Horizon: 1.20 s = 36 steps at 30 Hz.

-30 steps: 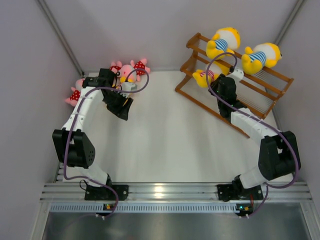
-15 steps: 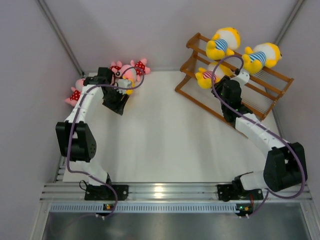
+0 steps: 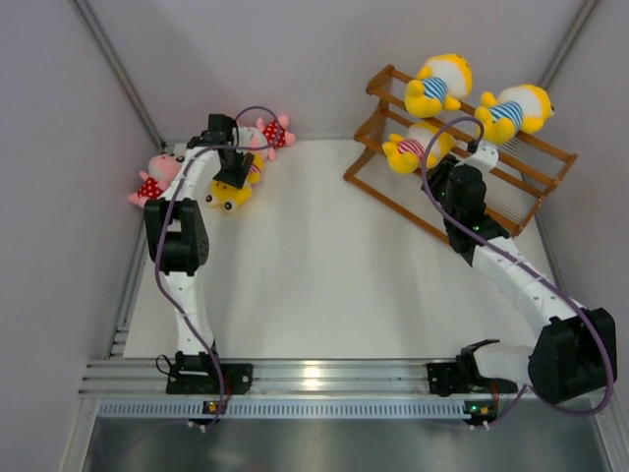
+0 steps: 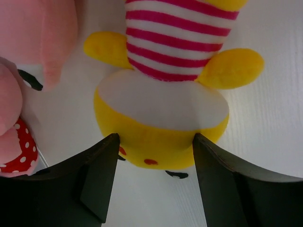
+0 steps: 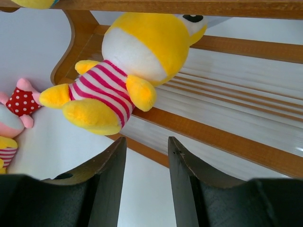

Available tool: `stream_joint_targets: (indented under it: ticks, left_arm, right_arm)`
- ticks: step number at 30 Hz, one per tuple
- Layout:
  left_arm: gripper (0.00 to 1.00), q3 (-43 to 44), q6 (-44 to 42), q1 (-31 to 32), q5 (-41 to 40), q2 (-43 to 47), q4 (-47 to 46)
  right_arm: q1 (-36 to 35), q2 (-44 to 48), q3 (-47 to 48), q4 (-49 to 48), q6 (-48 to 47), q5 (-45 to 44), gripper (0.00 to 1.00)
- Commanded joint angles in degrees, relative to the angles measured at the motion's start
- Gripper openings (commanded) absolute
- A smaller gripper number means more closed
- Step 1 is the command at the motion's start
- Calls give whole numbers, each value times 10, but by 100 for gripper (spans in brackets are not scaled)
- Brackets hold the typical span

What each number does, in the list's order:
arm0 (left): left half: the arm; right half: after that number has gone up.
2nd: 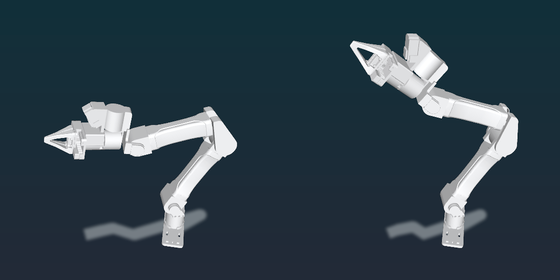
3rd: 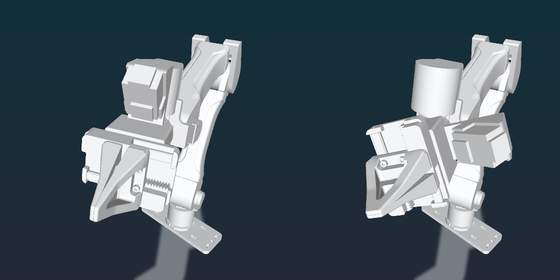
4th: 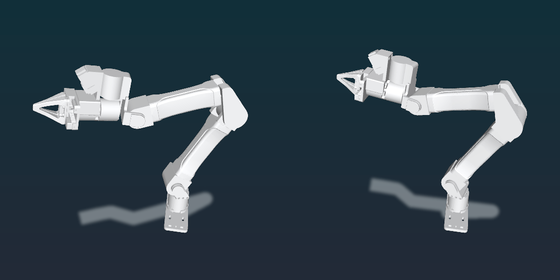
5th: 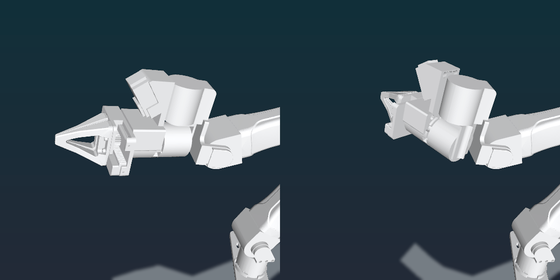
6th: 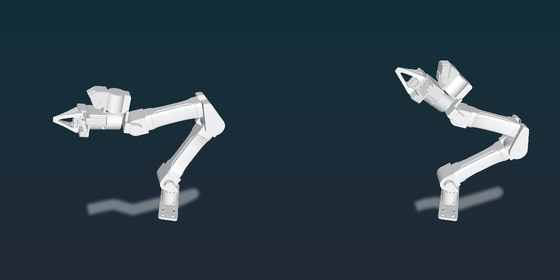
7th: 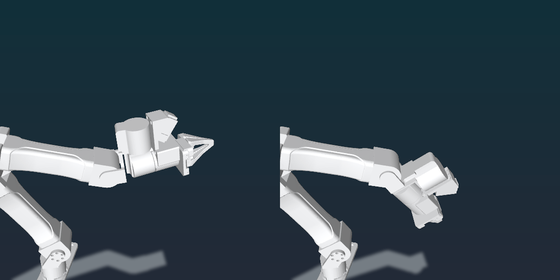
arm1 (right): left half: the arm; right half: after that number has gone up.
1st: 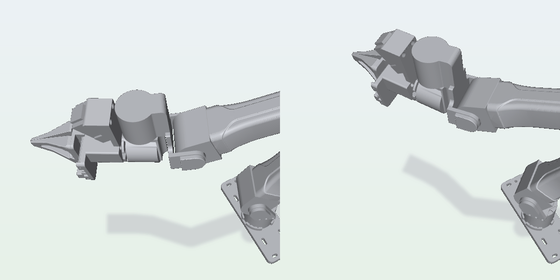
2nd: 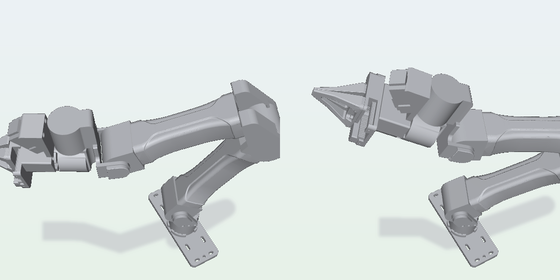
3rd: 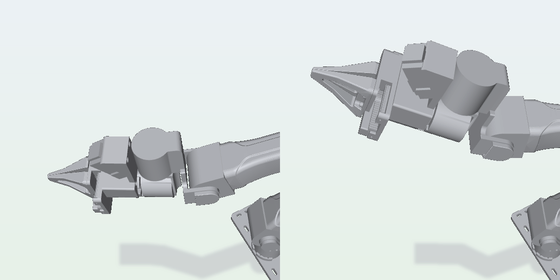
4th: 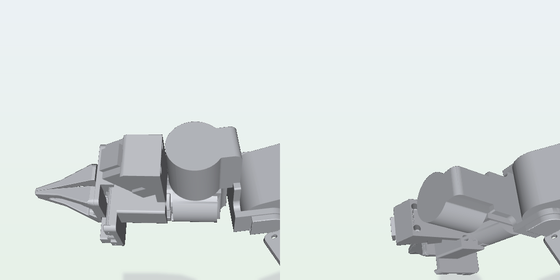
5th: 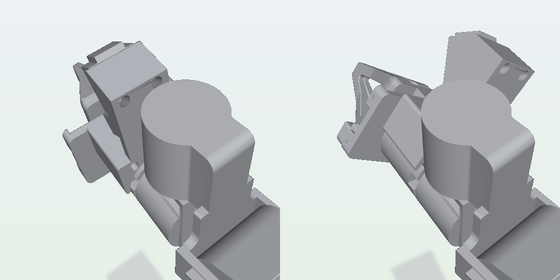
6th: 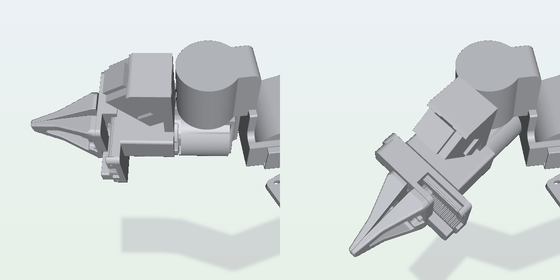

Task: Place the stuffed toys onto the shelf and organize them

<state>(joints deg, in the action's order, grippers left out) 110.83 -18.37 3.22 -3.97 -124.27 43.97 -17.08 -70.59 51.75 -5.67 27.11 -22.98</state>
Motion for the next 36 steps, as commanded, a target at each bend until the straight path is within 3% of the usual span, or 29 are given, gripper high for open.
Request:
stream_joint_targets:
  ticks: [1, 3, 4, 5, 7, 12, 17, 20, 23, 24, 27, 31, 36]
  left_arm:
    - [69, 33, 12, -1, -61, -53, -36]
    - [64, 33, 9, -1, -64, -68, -39]
    - [45, 33, 9, -4, -59, -76, -41]
    - [34, 29, 6, -5, -51, -78, -42]
    - [0, 24, 8, -13, -23, -79, -41]
    - [0, -50, -13, -28, 108, 5, -40]
    - [0, -209, -101, -28, 235, 200, -39]
    - [0, -296, -186, -29, 326, 312, -14]
    - [0, -337, -333, -26, 449, 395, 112]
    - [0, -330, -381, -24, 470, 400, 191]
    - [0, -304, -430, -9, 504, 395, 303]
    - [0, -280, -504, 34, 520, 420, 416]
    - [0, -262, -485, 79, 518, 446, 425]
  right_arm:
    - [1, 36, 0, -2, -17, 15, 41]
    - [0, 49, -2, 0, -21, 22, 43]
    - [0, 54, -2, 0, -27, 32, 43]
    - [1, 59, -2, 0, -31, 36, 45]
    - [0, 75, -2, 4, -49, 60, 47]
    - [0, 116, 7, 19, -119, 155, 60]
    - [-1, 139, 52, 84, -209, 274, 74]
    - [-1, 135, 97, 141, -250, 381, 82]
    - [-3, 120, 138, 188, -294, 507, 87]
    - [-5, 111, 146, 200, -303, 576, 87]
    - [-9, 89, 168, 224, -328, 699, 87]
    - [-37, 60, 172, 229, -339, 750, 87]
    - [-99, -1, 186, 232, -361, 791, 88]
